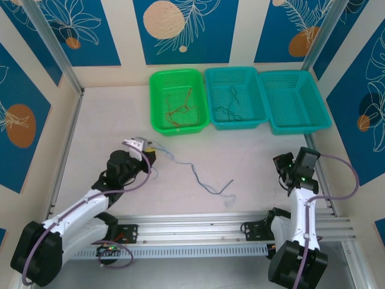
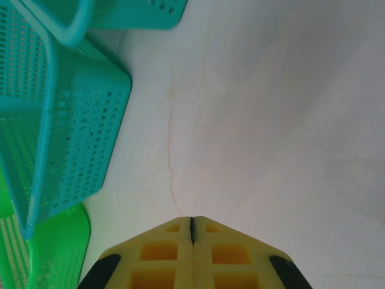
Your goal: Untangle the cables
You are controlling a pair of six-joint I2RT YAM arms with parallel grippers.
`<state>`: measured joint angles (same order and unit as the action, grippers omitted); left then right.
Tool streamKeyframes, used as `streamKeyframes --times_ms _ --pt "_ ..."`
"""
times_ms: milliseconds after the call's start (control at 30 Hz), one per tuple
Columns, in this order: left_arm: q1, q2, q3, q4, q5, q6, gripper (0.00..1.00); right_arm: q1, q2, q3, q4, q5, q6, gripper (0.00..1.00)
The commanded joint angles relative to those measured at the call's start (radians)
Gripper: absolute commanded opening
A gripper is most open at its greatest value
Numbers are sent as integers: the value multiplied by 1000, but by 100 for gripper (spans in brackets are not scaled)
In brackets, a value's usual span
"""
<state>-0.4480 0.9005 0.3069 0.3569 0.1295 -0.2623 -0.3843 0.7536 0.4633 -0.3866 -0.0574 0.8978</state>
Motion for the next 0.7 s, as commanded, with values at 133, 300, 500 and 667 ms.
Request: streamKeyframes --times_ms 133,300,500,667 --pt "13 55 -13 48 214 -28 0 247 32 6 324 -366 -178 15" --pt "7 72 30 54 300 0 0 806 88 52 415 -152 -583 49" --pt "-1 45 95 5 376 22 0 1058 353 76 614 -44 -888 75" --pt "-4 6 123 -32 400 26 0 1066 681 195 723 -31 -976 78"
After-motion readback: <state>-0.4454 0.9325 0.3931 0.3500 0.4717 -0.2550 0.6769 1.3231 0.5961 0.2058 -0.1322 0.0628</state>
